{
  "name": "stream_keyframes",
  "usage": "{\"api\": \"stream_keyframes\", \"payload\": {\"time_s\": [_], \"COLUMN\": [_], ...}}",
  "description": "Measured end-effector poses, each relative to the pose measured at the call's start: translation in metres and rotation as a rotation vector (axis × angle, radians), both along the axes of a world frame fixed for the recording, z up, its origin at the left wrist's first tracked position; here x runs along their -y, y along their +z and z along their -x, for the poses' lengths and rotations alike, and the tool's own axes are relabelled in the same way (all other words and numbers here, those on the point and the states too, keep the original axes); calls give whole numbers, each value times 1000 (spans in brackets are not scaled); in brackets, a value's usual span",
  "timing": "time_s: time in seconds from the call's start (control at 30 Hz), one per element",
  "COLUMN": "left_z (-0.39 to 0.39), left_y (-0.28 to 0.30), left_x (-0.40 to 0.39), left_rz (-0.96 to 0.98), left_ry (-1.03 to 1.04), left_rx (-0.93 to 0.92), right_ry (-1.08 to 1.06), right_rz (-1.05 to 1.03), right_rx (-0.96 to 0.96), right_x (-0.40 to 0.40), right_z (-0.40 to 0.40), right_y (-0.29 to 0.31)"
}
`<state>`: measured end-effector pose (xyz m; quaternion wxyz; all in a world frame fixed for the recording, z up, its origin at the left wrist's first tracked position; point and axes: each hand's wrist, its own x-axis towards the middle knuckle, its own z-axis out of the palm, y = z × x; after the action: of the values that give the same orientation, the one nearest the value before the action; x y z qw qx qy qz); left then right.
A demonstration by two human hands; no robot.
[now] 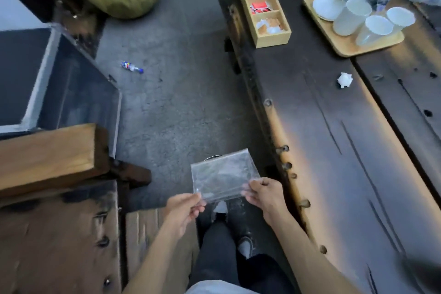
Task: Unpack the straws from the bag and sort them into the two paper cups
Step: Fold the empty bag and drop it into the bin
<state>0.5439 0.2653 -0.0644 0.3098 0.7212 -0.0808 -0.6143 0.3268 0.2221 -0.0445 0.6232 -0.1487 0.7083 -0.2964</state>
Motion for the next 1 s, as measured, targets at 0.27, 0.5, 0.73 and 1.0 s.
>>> {"api": "stream_keyframes", "payload": {"time_s": [0.27, 0.5, 0.73, 1.0], "left_z": [-12, -11, -14, -12], "left_y": [-151, -285, -349, -290], "left_x": [43, 67, 86, 79], "left_rz": [-161, -219, -194, -131], "left_ry": [175, 260, 321, 129], "left_rx": [-11, -11, -37, 93], "right_ry": [-91, -116, -68, -43], "right_rz": [-220, -301, -288, -218], "right_rx": [-23, -31, -33, -8], "right_x": [36, 59, 78, 71], "right_z": [-32, -41, -43, -43], "right_y": [-150, -277, -348, -280]}}
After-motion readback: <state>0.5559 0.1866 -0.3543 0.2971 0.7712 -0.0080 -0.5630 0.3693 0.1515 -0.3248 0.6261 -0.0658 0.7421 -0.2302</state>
